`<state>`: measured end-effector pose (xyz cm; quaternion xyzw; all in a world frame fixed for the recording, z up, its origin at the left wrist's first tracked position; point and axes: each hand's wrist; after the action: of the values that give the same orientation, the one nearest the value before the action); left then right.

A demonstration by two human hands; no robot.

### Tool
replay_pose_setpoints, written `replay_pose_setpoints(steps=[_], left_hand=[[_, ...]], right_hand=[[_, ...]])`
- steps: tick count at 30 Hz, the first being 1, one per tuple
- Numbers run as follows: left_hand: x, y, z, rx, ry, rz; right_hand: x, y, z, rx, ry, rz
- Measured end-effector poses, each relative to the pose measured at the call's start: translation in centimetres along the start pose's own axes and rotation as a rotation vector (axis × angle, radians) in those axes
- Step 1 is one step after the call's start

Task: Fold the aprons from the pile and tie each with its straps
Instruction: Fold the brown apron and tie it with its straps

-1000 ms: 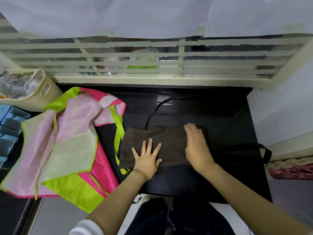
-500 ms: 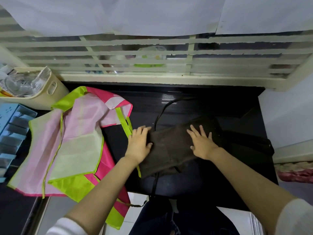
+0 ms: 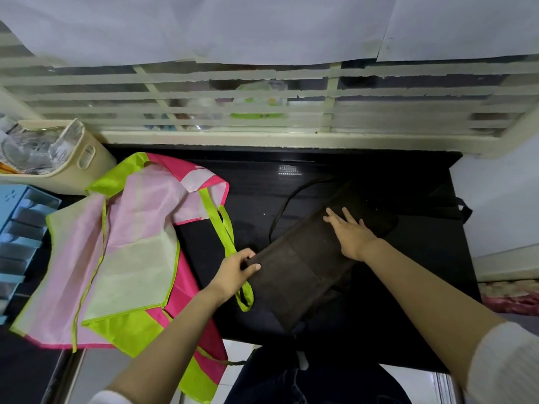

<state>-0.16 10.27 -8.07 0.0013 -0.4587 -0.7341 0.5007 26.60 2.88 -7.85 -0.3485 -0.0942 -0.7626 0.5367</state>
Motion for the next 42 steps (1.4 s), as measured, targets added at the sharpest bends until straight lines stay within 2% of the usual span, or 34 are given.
replay_pose_setpoints(steps=[3,4,7,9,11,12,15,17,21,24,26,28,30,32,35,37,39,42], left_hand=[[0.4,0.8,-1.7,-0.081,0.100,0.095],[0.5,1.2,-2.0,-0.193,0.127,0.090],[1.0,3.1,-2.3,-0.682,0.120,-0.182],[0.9,4.2,-3.1,-0.790,-0.063,-0.285],[0.8,4.6,-4.4,-0.786,-0.227,-0.181],[0.8,4.8,-5.0,-0.786,-0.253,-0.139],[1.2,5.4,-6.2,-0.858,-0.206,-0.145],[1.7,5.8,-6.8,-0.831,-0.192,-0.180],[2.2,6.3,-6.9,-0.618,-0.140,-0.218],[1.3,6.0,-6.9,-0.675,-0.099,-0.428],[0.8,6.0,-7.2,-0.698,-0.184,-0.514],[0.6,5.7,-7.9,-0.767,-0.313,-0.466],[0.7,5.4,-8.7,-0.871,-0.346,-0.410],[0.8,5.4,-9.2,-0.921,-0.326,-0.383],[0.5,5.4,-9.4,-0.955,-0.310,-0.358],[0.3,5.4,-9.5,-0.969,-0.288,-0.344],[0.1,5.6,-9.7,-0.961,-0.278,-0.326],[0.2,6.1,-9.9,-0.947,-0.274,-0.293]], right_hand=[[-0.1,-0.2,0.0,0.017,0.011,0.005],[-0.2,-0.2,0.0,0.018,0.012,0.005],[-0.3,-0.3,0.2,0.037,0.024,0.019],[-0.1,-0.5,0.5,0.153,0.063,0.079],[0.4,-1.1,0.1,0.330,0.131,0.142],[0.8,-1.6,-0.5,0.349,0.157,0.125],[2.6,-3.2,-3.2,0.200,0.139,-0.071],[3.6,-2.9,-4.7,0.142,0.072,-0.128],[3.7,0.5,-4.7,0.138,0.066,0.050],[2.9,2.2,-3.6,0.220,0.076,0.178],[2.1,2.5,-2.8,0.339,0.076,0.228],[1.6,2.2,-2.1,0.450,0.069,0.251],[1.5,1.8,-1.6,0.502,0.086,0.261],[2.2,1.4,-1.8,0.412,0.156,0.263],[4.7,2.0,-3.6,0.024,0.343,0.244],[6.6,3.3,-4.8,-0.289,0.464,0.126],[7.7,4.6,-5.5,-0.619,0.508,-0.055],[8.1,5.5,-6.1,-0.846,0.487,-0.241]])
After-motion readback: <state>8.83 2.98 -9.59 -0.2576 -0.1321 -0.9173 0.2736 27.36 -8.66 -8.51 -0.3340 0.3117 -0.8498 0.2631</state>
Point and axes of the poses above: each hand's wrist, its own x-axis away from the middle knuckle, its own z-axis out of the back of the hand, y = z × x, and after that the axes turned 1 degree about y, right-handed
